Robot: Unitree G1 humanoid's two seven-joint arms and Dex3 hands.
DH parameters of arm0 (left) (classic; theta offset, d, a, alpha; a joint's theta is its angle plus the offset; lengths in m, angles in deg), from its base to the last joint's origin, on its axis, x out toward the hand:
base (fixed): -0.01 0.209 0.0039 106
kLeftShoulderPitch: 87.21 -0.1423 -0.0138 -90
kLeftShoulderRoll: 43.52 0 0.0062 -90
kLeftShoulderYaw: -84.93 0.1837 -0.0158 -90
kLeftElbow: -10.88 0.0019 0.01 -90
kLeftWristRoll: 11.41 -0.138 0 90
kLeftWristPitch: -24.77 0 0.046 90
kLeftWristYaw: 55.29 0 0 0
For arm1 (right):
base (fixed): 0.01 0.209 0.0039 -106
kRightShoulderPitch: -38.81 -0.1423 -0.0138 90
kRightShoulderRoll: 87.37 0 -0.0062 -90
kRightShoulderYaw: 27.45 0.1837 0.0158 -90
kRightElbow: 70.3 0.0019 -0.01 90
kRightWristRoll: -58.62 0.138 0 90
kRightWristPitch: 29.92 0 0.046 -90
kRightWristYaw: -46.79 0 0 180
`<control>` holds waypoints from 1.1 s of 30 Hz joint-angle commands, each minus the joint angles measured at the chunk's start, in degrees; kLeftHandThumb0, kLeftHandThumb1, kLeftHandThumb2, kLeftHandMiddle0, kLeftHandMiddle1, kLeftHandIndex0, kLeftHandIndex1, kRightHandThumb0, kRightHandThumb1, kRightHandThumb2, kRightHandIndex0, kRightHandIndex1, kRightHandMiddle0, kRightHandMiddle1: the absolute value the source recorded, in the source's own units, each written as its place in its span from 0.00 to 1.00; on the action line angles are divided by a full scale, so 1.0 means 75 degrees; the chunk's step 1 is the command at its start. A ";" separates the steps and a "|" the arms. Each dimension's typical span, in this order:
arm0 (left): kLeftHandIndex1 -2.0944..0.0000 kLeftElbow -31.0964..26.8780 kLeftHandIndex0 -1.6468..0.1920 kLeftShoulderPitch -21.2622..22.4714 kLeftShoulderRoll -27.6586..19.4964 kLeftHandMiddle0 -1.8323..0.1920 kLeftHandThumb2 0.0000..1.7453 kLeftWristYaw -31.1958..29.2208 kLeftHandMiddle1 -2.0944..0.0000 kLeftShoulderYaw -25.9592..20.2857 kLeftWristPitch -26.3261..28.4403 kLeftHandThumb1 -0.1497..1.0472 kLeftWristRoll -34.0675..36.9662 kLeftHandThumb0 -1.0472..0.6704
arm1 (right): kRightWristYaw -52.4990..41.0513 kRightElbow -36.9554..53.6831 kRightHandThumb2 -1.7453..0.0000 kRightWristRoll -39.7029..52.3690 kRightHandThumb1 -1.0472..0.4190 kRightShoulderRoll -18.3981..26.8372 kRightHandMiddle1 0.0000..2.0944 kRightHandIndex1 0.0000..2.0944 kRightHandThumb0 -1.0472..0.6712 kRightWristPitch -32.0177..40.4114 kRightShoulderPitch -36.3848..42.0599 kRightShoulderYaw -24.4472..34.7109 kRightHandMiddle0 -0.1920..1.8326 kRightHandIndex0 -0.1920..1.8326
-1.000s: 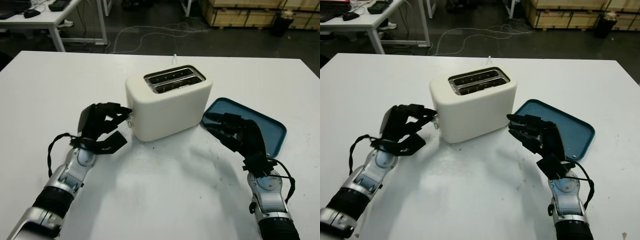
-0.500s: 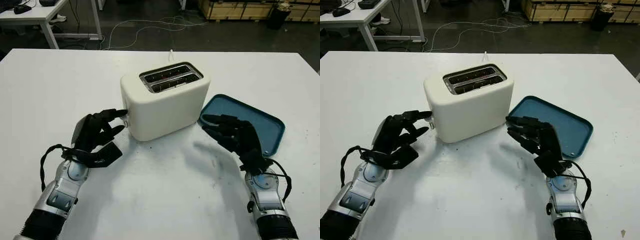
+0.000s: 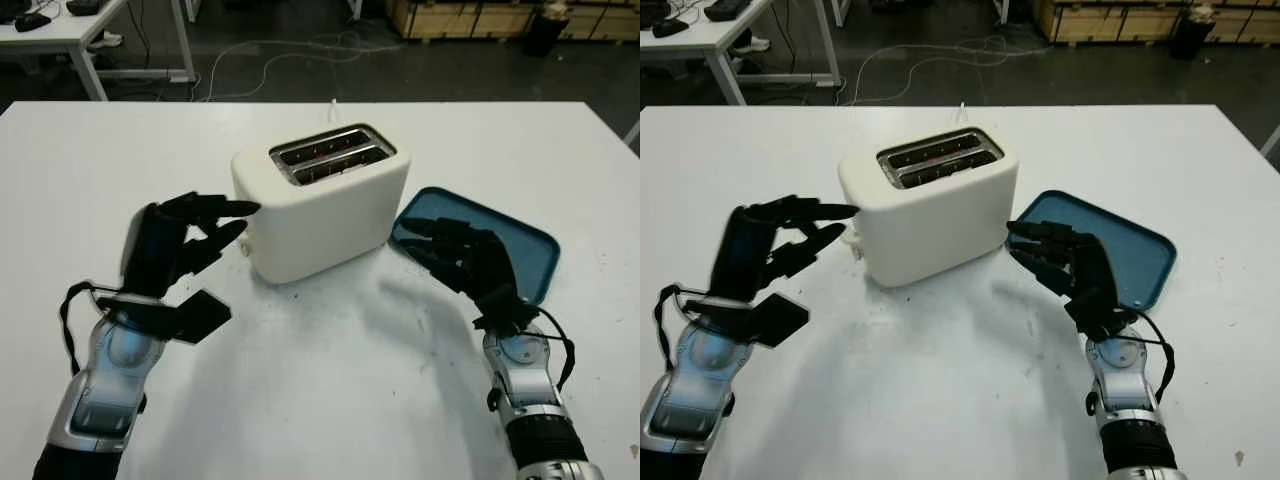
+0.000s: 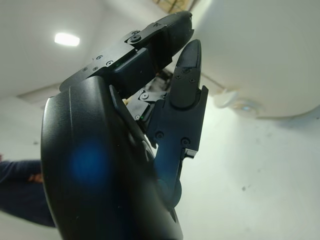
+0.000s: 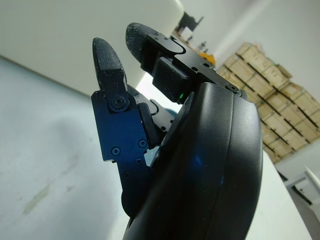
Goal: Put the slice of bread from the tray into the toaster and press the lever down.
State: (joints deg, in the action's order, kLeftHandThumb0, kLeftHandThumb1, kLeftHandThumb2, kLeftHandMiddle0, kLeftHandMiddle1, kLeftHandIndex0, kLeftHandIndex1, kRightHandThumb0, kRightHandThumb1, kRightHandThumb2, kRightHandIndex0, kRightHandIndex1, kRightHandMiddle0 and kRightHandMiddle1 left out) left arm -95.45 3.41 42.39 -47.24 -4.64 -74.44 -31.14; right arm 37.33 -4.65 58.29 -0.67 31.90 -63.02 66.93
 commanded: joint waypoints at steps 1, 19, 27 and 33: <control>0.94 -0.0177 0.28 -0.0199 0.0198 0.54 0.07 0.0039 0.20 -0.0124 0.0165 0.89 -0.0069 0.40 | -0.0014 -0.0038 1.00 0.0141 0.10 -0.0031 0.00 0.00 0.32 -0.0059 -0.0167 0.0060 0.58 0.60; 0.98 -0.0305 0.40 -0.1073 0.1604 0.65 0.04 -0.0124 0.42 -0.0283 0.1489 0.89 0.0335 0.33 | 0.0294 0.0572 1.00 0.0432 0.14 -0.0253 0.00 0.00 0.28 0.1999 -0.0187 0.0256 0.53 0.57; 0.97 -0.0350 0.40 -0.0942 0.1693 0.63 0.03 -0.0197 0.46 -0.0140 0.2193 0.89 0.0150 0.31 | 0.0443 0.0497 1.00 0.0172 0.14 -0.0362 0.00 0.00 0.26 0.2315 -0.0312 0.0075 0.53 0.58; 0.97 -0.0326 0.39 -0.0810 0.1689 0.63 0.03 -0.0359 0.44 -0.0052 0.2366 0.89 0.0236 0.33 | 0.0323 0.0493 1.00 0.0010 0.14 -0.0319 0.00 0.00 0.26 0.2504 -0.0351 -0.0188 0.53 0.56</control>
State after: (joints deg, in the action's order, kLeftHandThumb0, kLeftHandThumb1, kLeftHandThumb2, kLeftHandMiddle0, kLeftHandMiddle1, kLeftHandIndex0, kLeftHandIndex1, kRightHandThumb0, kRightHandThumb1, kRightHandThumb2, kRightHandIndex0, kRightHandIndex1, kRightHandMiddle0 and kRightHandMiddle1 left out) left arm -97.57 -3.34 54.85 -49.54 -5.41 -57.07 -29.44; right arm 40.13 -0.72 58.50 -3.06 49.50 -64.83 65.80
